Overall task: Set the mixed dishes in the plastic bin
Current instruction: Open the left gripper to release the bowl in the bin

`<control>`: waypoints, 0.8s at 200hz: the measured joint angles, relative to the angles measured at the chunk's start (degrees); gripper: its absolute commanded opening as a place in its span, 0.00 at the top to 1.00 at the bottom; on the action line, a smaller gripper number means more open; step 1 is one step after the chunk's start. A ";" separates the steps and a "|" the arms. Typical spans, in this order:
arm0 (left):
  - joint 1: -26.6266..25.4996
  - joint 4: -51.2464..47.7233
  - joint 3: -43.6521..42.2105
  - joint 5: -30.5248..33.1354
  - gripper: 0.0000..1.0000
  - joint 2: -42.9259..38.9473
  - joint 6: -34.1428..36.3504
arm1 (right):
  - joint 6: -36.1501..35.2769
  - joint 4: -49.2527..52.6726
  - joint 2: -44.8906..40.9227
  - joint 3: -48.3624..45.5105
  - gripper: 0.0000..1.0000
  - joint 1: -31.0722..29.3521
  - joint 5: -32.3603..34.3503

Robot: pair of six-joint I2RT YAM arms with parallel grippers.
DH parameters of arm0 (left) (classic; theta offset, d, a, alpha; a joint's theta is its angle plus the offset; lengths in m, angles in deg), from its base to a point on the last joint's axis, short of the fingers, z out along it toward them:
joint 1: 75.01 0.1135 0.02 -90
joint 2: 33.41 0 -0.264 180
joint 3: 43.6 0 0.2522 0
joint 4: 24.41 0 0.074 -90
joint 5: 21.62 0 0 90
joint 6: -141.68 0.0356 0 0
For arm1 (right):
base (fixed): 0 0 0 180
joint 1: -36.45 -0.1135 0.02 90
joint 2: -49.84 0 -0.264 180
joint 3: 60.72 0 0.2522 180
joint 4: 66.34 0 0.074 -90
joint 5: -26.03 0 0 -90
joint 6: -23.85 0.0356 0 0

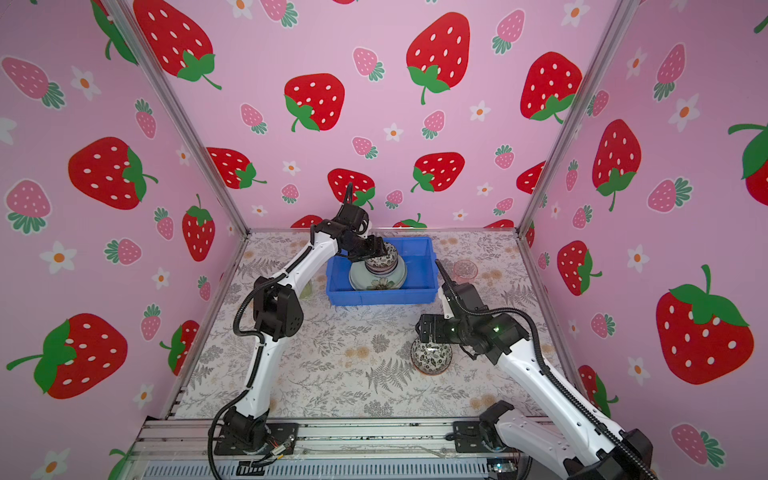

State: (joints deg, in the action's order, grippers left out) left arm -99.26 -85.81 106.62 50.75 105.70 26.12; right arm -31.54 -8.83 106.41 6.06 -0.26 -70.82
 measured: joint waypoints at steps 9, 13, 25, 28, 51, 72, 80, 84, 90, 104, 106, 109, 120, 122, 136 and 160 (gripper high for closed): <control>0.00 0.00 0.00 0.00 0.19 0.00 0.02 | 0.00 0.00 0.00 0.00 0.01 0.00 0.00; 0.00 0.00 0.00 0.00 0.19 -0.04 0.04 | 0.00 0.00 0.00 0.00 0.01 0.00 0.00; 0.00 -0.09 0.00 0.02 0.18 -0.13 0.07 | 0.00 0.00 0.00 0.00 0.01 0.00 0.00; 0.00 -0.13 0.00 0.02 0.18 -0.17 0.07 | 0.00 0.00 0.00 0.00 0.01 0.00 0.00; 0.04 -0.26 0.00 0.02 0.18 -0.35 0.09 | 0.02 0.00 0.00 0.00 0.01 0.00 0.00; 0.04 -0.39 0.00 0.02 0.18 -0.52 0.09 | 0.02 0.02 0.00 0.00 0.01 0.00 0.00; 0.04 -0.44 0.00 0.07 0.18 -0.61 0.11 | 0.02 0.00 0.00 0.00 0.01 0.00 0.00; 0.04 -0.48 0.00 0.11 0.18 -0.66 0.13 | 0.00 0.00 0.00 0.00 0.01 0.00 0.00; 0.04 -0.63 0.00 0.22 0.17 -0.74 0.17 | 0.02 0.02 0.00 0.00 0.01 0.00 0.00; 0.04 -0.98 0.00 0.70 0.17 -1.07 0.24 | 0.00 0.00 0.00 0.00 0.01 0.00 0.00; 0.04 -1.05 0.00 0.81 0.17 -1.09 0.26 | 0.00 0.00 0.00 0.00 0.01 0.00 0.00; 0.04 -1.18 0.00 1.03 0.17 -1.18 0.26 | 0.02 0.00 0.00 0.00 0.01 0.00 0.00; 0.04 -1.99 0.00 2.03 0.17 -1.53 0.33 | 0.00 0.02 0.00 0.00 0.01 0.00 0.00; 0.04 -2.10 0.00 2.10 0.17 -1.64 0.37 | 0.00 0.02 0.00 0.00 0.01 0.00 0.02; 0.04 -2.78 0.00 3.10 0.17 -2.23 0.57 | 0.00 0.02 0.00 0.00 0.01 0.00 0.02; 0.11 -3.76 0.00 4.83 0.17 -3.58 0.96 | 0.02 0.00 -0.02 0.00 0.01 0.00 0.04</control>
State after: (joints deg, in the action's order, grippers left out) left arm -99.15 -89.57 106.62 55.58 102.12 27.08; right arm -31.52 -8.83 106.39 6.06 -0.26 -70.78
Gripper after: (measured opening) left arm 0.828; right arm 0.992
